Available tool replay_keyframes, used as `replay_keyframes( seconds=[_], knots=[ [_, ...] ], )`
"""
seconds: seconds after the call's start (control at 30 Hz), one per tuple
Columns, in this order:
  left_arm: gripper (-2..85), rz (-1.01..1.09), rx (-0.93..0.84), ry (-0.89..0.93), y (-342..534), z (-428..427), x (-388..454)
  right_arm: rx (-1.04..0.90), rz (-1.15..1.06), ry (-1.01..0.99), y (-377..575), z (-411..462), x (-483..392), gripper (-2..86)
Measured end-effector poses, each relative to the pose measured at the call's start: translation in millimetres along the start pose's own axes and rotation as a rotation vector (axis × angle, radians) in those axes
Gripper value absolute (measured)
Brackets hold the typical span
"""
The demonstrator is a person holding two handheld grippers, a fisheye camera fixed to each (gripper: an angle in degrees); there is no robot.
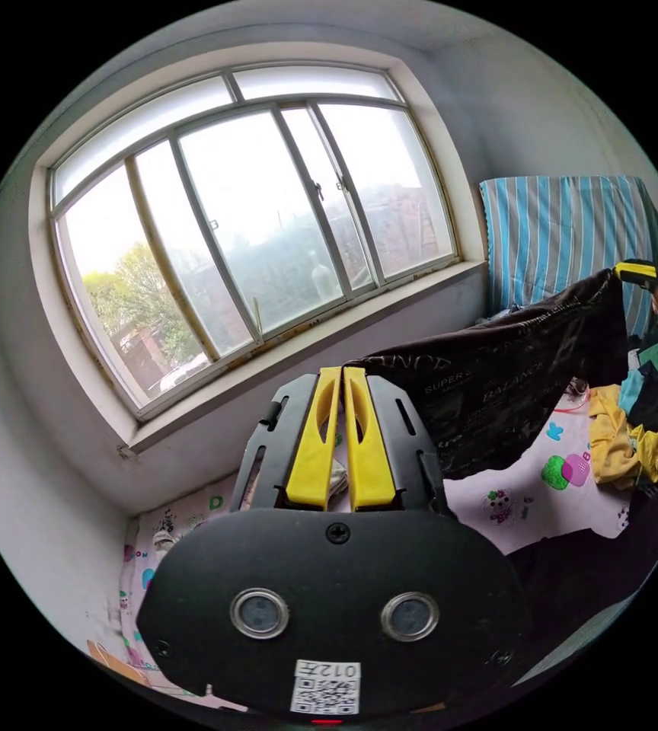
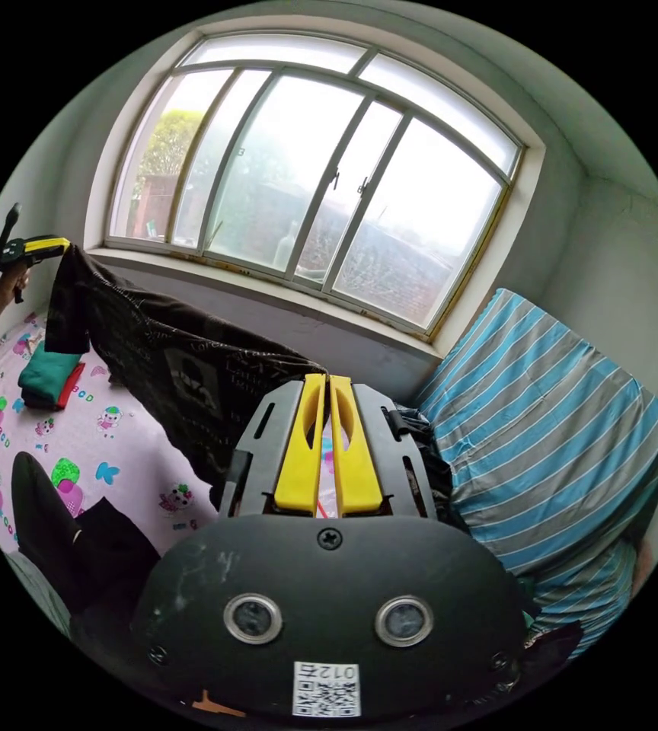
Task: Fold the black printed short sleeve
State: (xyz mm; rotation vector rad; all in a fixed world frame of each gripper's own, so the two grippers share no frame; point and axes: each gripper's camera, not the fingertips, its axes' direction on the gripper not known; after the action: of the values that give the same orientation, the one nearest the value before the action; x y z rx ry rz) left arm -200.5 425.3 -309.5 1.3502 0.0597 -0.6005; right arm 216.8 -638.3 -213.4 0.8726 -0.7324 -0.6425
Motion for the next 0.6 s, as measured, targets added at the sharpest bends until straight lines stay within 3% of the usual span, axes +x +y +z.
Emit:
replay_keyframes(
  seconds=[0.37, 0.6],
  knots=[
    [-0.2, 0.047, 0.022, 0.046, 5.6, -39.6, -12.0, 0.095, -0.008, -0.021, 32.3, -30.8, -23.3, -1.0],
    [-0.2, 0.151, -0.025, 0.040, -41.6, 24.1, -7.9, 0.073, 0.022, 0.011, 38.6, 23.9, -18.5, -1.0]
  ],
)
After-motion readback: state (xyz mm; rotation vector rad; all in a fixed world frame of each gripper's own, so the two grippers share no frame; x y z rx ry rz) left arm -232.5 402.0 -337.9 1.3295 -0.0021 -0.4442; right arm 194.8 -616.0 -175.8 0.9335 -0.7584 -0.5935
